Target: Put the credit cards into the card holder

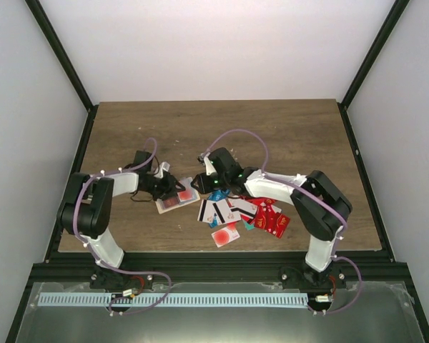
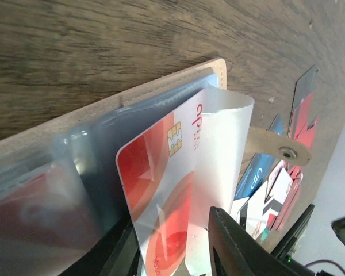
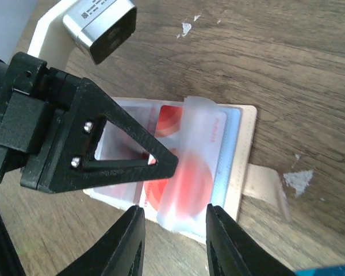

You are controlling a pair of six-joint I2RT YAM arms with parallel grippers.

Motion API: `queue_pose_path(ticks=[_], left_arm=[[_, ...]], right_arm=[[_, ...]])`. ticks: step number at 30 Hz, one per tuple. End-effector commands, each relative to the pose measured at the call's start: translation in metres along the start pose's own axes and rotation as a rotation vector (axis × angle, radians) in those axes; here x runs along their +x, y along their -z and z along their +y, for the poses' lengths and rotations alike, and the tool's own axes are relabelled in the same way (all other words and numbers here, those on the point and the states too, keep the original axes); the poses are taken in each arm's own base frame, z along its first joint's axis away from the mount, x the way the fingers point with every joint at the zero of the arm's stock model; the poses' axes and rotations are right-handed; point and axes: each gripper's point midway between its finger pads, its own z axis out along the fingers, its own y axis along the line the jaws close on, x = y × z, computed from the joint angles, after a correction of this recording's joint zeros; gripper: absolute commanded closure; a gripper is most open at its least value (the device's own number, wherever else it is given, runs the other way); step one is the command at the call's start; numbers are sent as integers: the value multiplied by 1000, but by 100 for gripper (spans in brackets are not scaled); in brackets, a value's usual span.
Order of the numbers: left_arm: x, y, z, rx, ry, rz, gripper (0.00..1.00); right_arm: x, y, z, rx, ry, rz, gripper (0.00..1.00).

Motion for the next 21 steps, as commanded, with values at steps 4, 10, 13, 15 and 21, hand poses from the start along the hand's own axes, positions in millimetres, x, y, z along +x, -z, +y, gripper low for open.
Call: queue_pose_path(ticks=[4,10,13,15,21], left_arm=[[-1,15,2,-85,-18,-25,57],[6,26,-12,-49,-28,-27,46],[11,30,-17,-33,-30,-25,40],[12,34,-20,-30,-39,-30,38],[4,52,-23,-112,-100,-94,38]], right_arm=[[7,21,-1,32,-3,-4,68],[6,33,0,40,1,-24,68],[6,34,1,37,-1,-28,68],[3,34,2,35,0,-35,68],[-4,32,15,-24,-7,-40,67]])
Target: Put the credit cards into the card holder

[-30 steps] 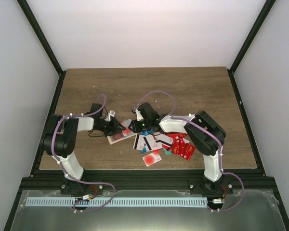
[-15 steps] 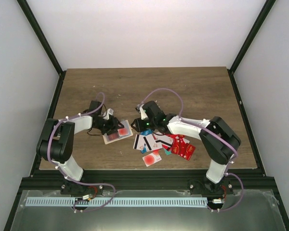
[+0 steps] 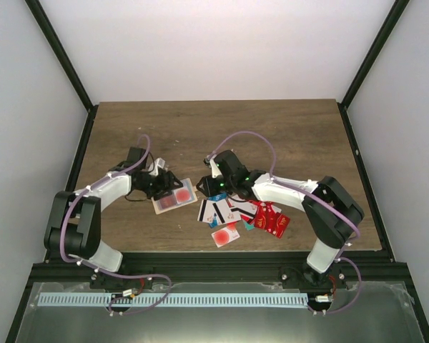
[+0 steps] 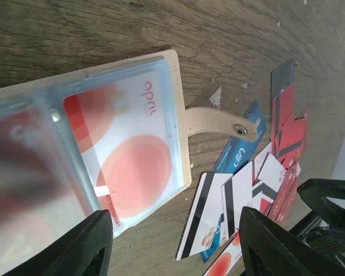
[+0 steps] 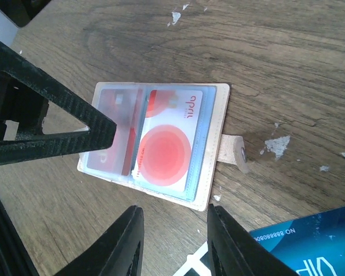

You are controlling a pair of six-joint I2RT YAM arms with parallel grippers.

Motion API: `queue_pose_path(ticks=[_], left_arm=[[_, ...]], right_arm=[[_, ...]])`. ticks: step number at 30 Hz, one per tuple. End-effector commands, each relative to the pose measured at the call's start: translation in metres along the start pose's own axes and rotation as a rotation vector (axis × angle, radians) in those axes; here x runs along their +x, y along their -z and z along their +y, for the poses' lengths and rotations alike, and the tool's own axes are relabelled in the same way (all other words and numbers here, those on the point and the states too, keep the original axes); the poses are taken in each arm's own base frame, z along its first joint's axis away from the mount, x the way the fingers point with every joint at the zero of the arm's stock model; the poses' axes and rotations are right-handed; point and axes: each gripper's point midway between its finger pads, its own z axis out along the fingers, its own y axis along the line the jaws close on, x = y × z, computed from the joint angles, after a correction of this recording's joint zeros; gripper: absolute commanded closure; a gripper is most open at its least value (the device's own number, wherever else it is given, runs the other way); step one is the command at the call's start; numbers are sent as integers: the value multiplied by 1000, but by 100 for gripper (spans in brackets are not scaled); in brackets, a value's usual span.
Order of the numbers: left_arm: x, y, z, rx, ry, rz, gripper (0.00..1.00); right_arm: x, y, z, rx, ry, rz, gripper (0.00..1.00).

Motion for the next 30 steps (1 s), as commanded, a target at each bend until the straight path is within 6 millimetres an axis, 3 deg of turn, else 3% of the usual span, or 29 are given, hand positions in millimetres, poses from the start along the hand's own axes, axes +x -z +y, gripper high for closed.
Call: queue_pose_path(ticks=[1,4,7,10,14,30], left_arm=[[-7,17,-2,-75,-61,-54,41],[-8,21,4,-116,-81,-83,56],[-8,17,14,-158,-85,-88,80],[-7,12,19,-182,-94,-87,90],[-6,4,22,-204,-108,-66,95],[-5,-21,36,-274,-116,-22,96]], right_arm=[[-15,3,20,-73,1,-26,67],[-16,-3,28,-120,-3,-7,67],[-16,-13,30,-138,-14,8,66],[-16,-23,29,-143,-28,25,65],[-16,-34,26,-156,-42,41,65],[-20,-43,13,-177,-46,60,64]])
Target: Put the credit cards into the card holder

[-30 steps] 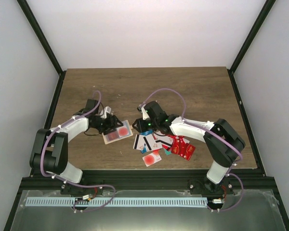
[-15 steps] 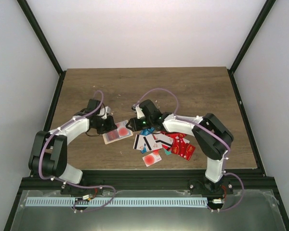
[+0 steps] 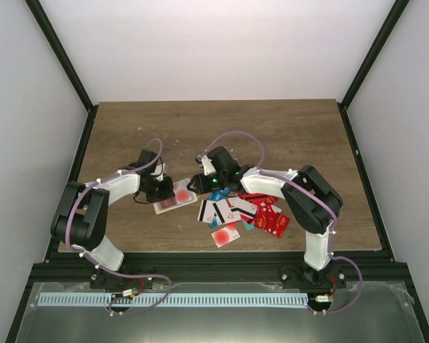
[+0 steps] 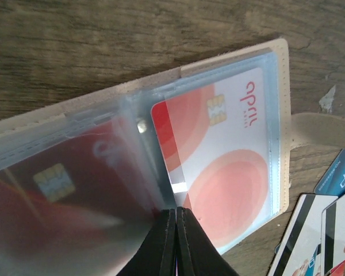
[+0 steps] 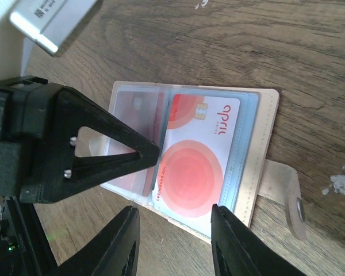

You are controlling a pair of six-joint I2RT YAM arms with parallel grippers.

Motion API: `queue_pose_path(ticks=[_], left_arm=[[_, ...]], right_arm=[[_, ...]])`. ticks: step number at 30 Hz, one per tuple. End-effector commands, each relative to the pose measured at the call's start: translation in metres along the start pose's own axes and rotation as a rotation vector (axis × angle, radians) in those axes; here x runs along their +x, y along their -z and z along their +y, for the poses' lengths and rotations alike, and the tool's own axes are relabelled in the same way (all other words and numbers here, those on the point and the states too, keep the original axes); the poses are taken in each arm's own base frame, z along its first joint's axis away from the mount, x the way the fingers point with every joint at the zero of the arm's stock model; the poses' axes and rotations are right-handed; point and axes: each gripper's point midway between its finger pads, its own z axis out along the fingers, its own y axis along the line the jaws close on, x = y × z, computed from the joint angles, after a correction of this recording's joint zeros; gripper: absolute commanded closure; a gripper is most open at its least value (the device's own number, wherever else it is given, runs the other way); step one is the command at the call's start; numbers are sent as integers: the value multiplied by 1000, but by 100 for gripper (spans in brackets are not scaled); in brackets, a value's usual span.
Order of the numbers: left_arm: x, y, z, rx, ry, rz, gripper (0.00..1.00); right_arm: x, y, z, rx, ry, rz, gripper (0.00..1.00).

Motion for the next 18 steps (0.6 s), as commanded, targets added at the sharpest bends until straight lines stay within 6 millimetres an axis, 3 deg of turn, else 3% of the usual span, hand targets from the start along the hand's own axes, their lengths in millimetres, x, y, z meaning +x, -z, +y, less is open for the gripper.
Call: queue_pose_path(ticks=[1,18], left_arm=[[-7,-4,-6,-3,-24,-13,96],[0,-18,3,-55,-32,7,96]], right_arm=[[-16,-4,8,-42,28,-14,63],[-4,-28,-16,22,-25,61,61]])
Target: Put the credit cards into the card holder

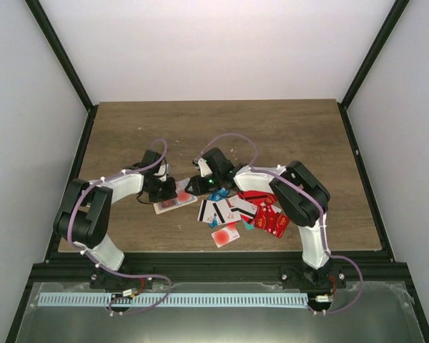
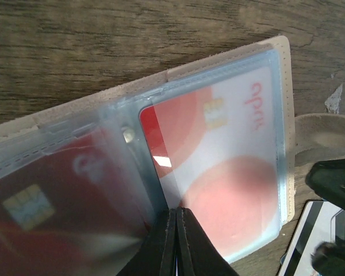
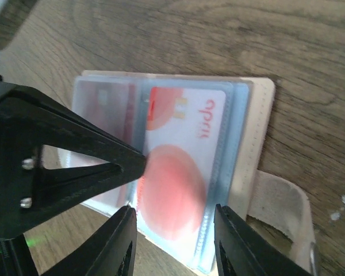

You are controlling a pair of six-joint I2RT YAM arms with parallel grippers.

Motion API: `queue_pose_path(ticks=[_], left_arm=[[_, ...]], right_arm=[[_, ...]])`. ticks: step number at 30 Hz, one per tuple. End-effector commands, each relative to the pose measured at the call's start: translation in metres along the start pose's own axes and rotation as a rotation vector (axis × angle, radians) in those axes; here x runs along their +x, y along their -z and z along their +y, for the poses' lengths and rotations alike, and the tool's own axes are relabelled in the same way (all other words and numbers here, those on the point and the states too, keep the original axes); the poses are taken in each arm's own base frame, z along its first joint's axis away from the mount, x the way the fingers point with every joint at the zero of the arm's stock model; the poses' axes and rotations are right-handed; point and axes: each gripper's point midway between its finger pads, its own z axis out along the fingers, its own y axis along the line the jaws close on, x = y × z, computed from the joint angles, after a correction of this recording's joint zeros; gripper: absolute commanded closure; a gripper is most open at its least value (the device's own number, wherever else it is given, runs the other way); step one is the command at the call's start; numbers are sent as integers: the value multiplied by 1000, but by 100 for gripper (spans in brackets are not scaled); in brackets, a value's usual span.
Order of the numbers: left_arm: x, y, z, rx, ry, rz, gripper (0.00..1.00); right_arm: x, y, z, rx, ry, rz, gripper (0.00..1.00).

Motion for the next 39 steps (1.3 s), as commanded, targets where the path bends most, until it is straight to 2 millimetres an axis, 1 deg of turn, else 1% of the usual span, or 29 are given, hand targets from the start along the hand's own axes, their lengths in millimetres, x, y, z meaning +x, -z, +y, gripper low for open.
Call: queue_pose_path(ticks=[1,6,17,23,26,28,33,35,39], left_arm=[[-1,-9,6,-32,-5,3,96],[3,-14,10,-37,-3,18,96],[8,-18,15,-54,-3,33,96],[10,-17,12,-49,-6,33,96],[9,-11,10,-59,-10,21,96],[7,-4,6,-68,-19,6,96],[-3,16,-5,-81,-40,-36,96],[-7,23,-9,-88,-46,-49,95],[-13,26,-14,-95,-57,-60,94]], right_arm=[[-10,-3,-4,21,-5,-2,61],[-6,-8,-6,11,-21,17,61],[-1,-14,-5,-19,-44,38,61],[-1,-14,10,-107,-44,49,61],[-3,-11,15,-121,-41,41,61],[-4,-9,13,-106,-41,32,61],[-7,-8,0,-28,-41,9,61],[-7,-7,-3,-13,-40,6,61],[-10,-5,-3,-5,-33,-2,61]])
